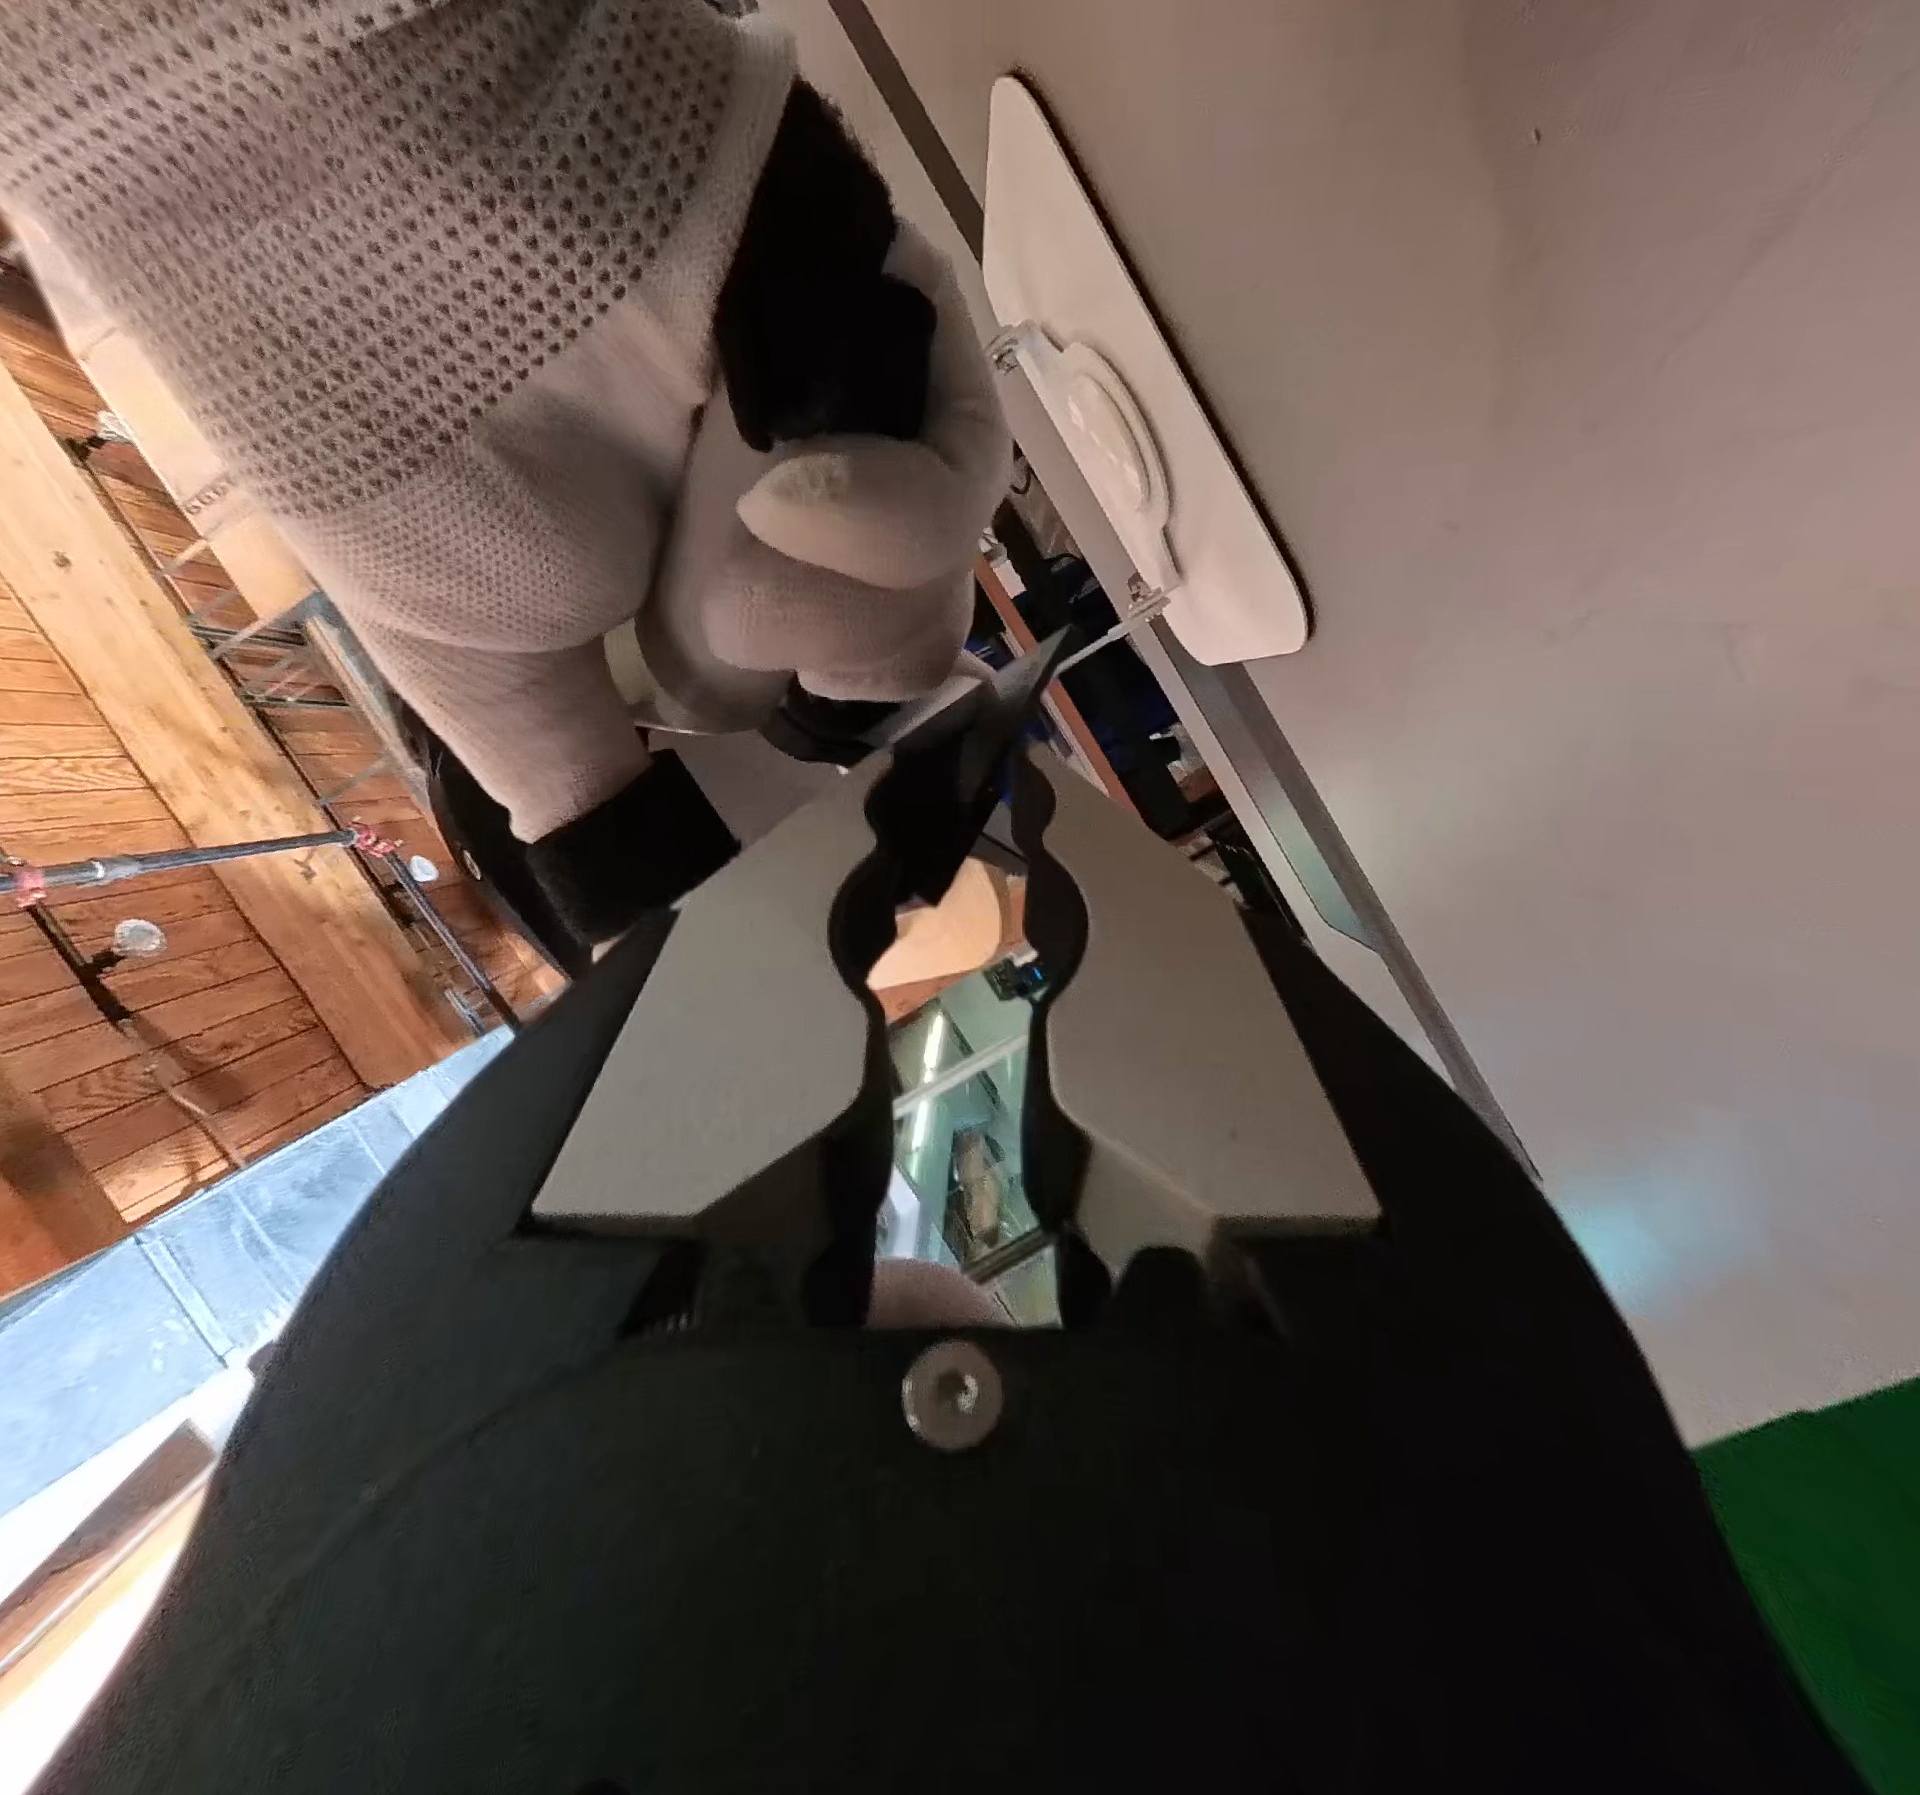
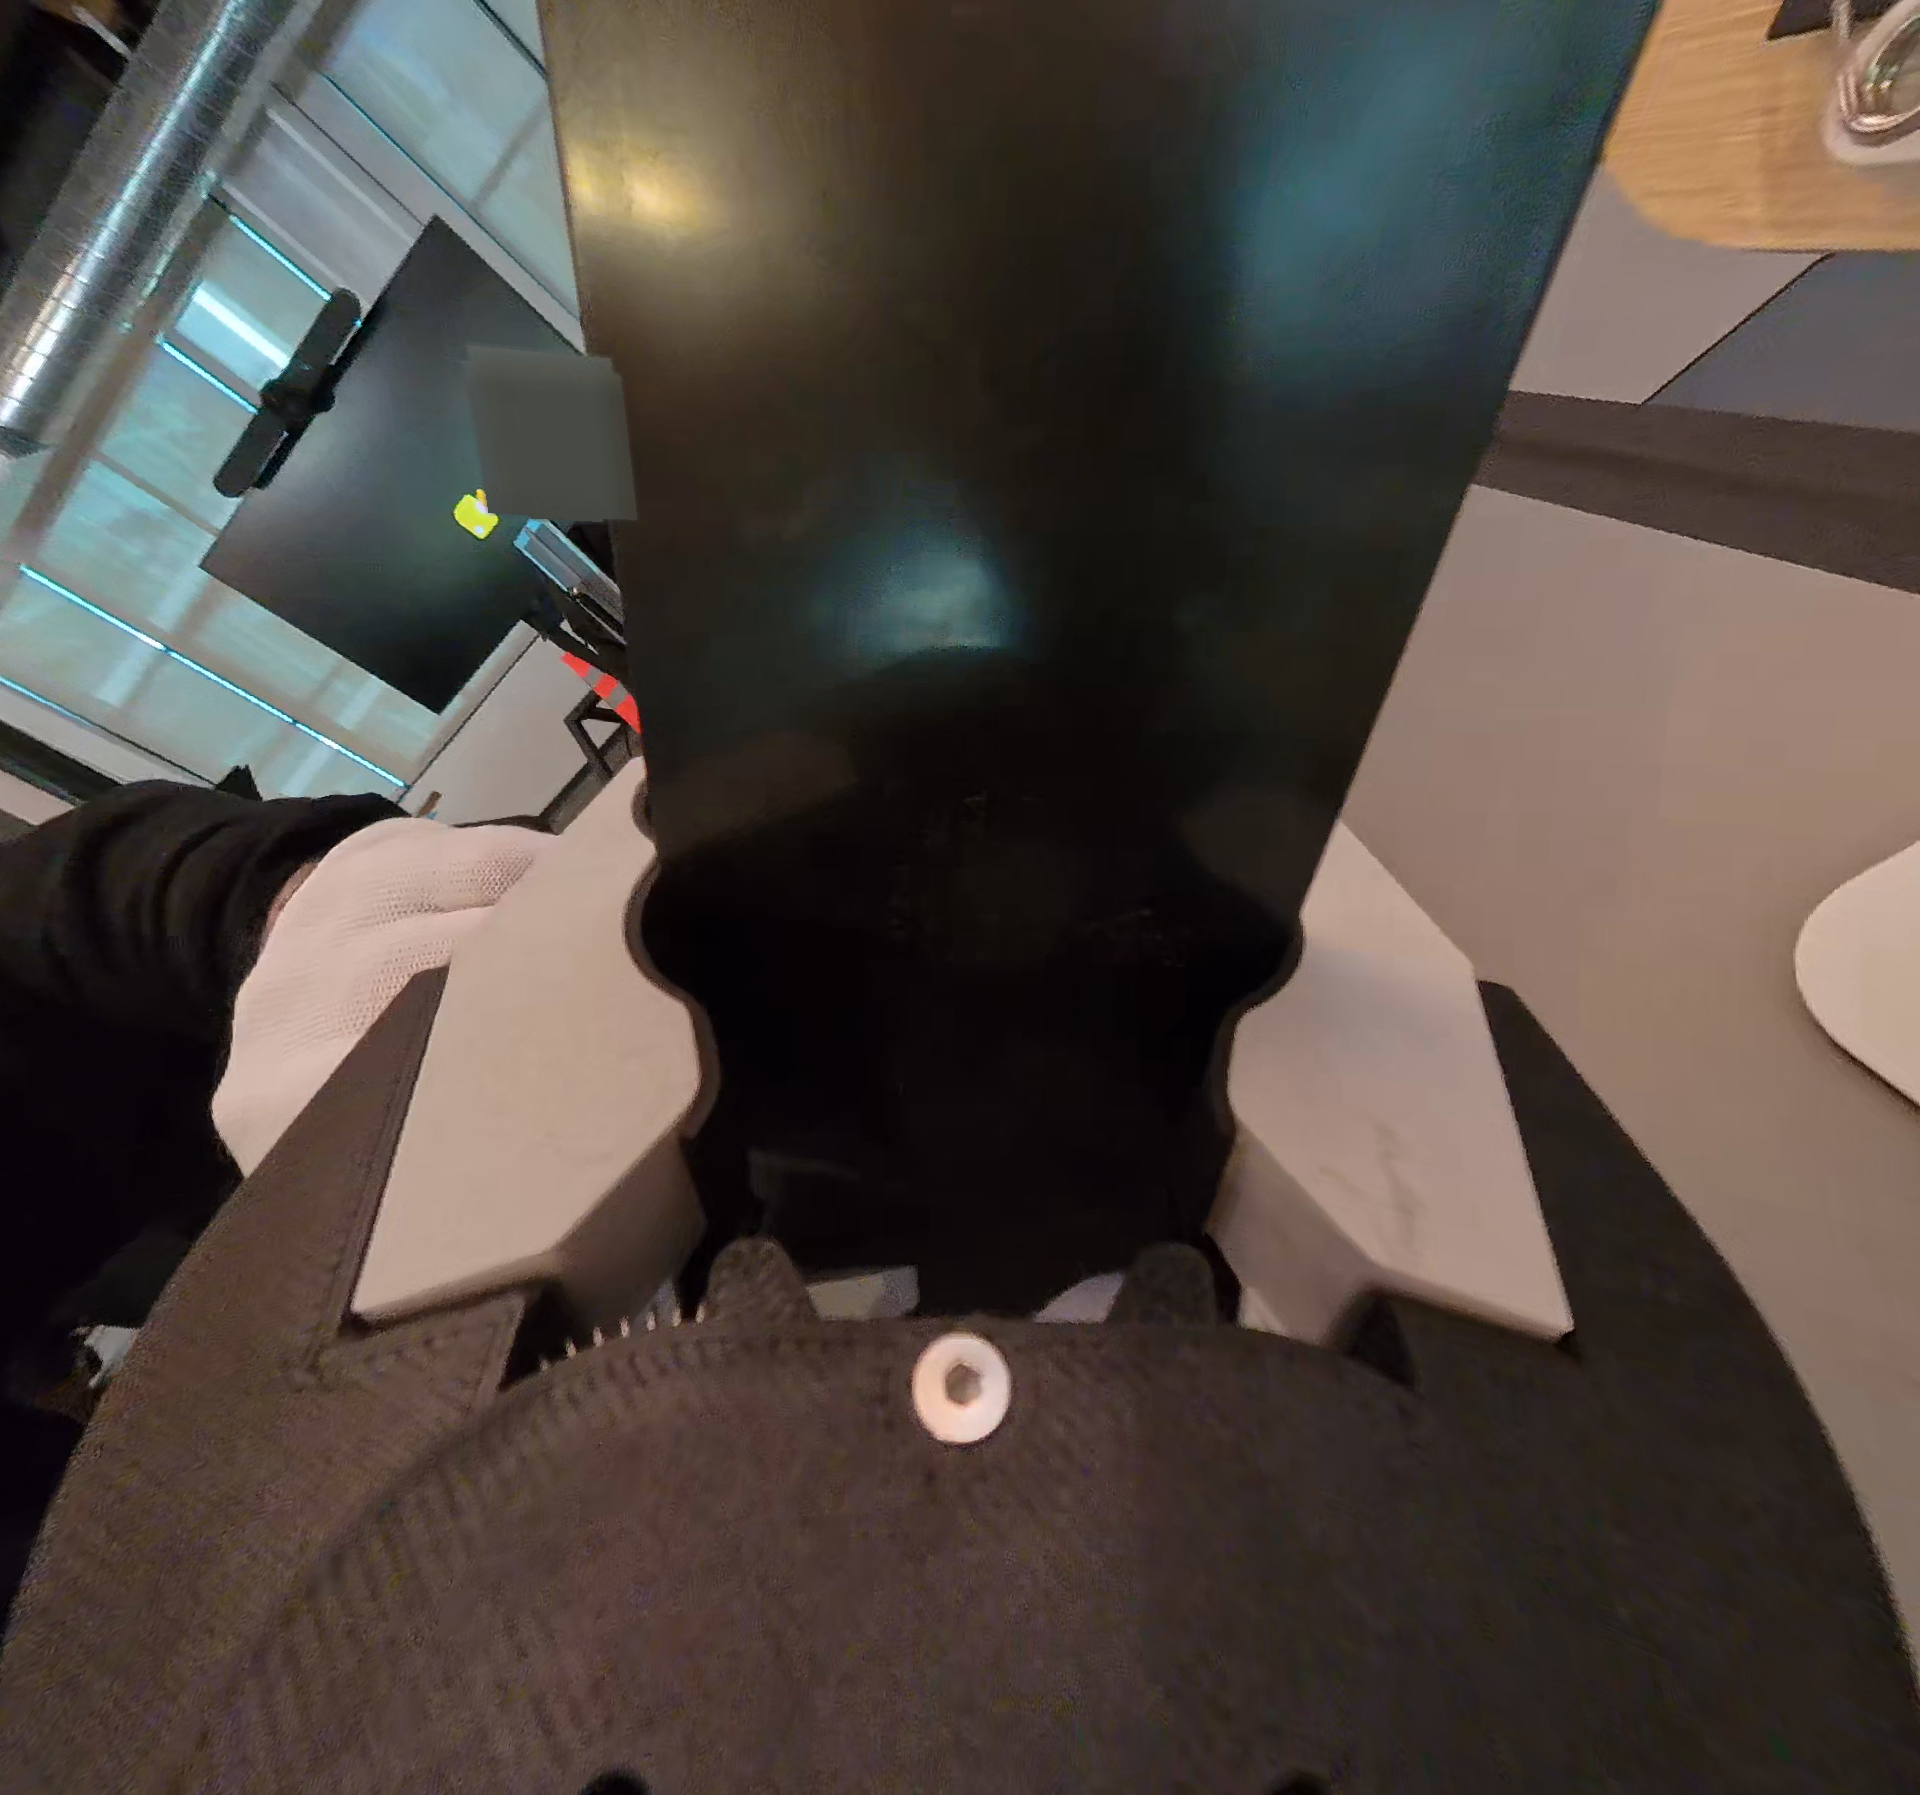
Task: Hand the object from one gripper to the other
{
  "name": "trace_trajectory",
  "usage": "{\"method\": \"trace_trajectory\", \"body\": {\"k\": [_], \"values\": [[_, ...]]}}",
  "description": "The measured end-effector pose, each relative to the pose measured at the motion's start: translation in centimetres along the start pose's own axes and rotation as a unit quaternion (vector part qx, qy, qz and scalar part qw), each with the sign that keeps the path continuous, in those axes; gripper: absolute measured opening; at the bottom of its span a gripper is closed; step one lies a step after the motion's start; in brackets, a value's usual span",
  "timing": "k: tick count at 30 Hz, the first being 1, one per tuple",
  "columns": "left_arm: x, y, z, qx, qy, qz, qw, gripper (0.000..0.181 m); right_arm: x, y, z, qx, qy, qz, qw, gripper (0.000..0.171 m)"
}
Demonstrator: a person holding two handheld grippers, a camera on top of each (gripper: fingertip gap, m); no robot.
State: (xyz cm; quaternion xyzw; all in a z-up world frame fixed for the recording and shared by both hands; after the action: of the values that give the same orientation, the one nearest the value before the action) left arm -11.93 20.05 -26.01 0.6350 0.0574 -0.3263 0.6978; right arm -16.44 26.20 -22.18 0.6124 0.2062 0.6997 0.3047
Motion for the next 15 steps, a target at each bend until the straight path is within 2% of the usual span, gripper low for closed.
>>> {"method": "trace_trajectory", "body": {"k": [15], "values": [[0.41,-0.16,0.3,-0.016,-0.016,0.018,1.0,0.008,-0.35,0.16,-0.74,-0.03,-0.001,0.025,0.999,0.106]]}}
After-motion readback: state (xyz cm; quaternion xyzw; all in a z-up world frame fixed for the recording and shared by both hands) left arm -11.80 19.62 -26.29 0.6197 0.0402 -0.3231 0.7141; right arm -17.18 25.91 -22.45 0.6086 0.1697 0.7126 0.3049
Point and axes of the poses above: each gripper's, where its closed fingertips meet, z back along the fingers, x out of its top, y = z × x across the jaws, the point moved 2 cm from there along z, back along the fingers, and after that the axes turned 3 degrees about y, right-handed, at the moved point
